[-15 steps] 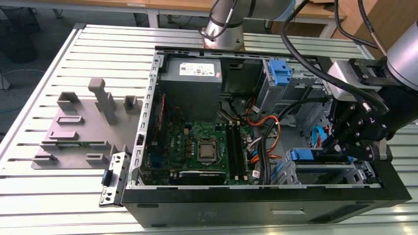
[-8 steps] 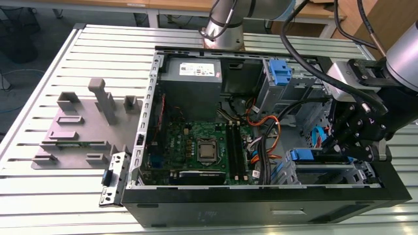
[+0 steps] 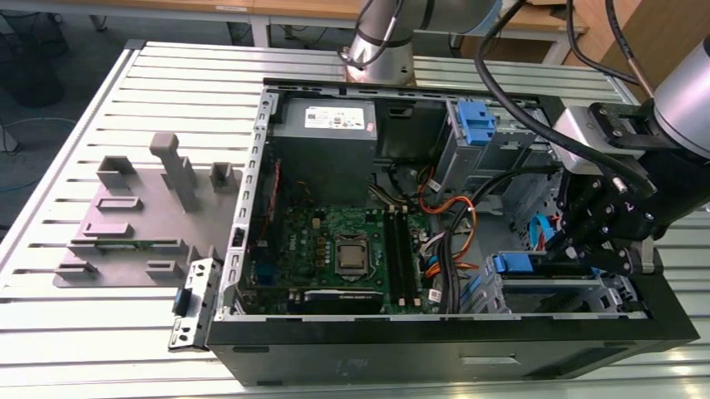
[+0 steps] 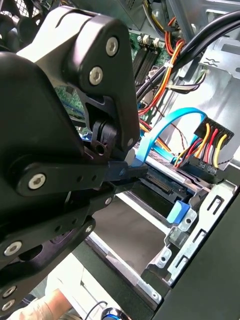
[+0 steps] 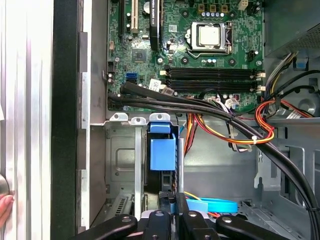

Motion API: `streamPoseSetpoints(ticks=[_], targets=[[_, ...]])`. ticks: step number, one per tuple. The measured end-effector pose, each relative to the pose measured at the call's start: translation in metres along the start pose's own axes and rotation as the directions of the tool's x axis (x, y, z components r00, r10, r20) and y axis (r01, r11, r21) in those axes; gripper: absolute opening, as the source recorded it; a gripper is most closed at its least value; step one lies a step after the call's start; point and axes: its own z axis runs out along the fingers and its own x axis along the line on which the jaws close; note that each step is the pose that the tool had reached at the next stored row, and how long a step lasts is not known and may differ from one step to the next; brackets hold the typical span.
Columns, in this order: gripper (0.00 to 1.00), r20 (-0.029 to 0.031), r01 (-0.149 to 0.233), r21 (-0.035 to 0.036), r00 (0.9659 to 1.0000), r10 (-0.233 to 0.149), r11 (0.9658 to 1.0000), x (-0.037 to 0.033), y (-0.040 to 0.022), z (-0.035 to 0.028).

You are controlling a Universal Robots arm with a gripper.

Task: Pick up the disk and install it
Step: 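Insert the first disk wire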

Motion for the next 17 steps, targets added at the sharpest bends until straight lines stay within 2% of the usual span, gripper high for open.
streamPoseSetpoints(ticks=[17], targets=[[0.16,0.0001,0.000,0.0000,1.0000,0.000,1.0000,0.0002,-0.0001,0.0055]])
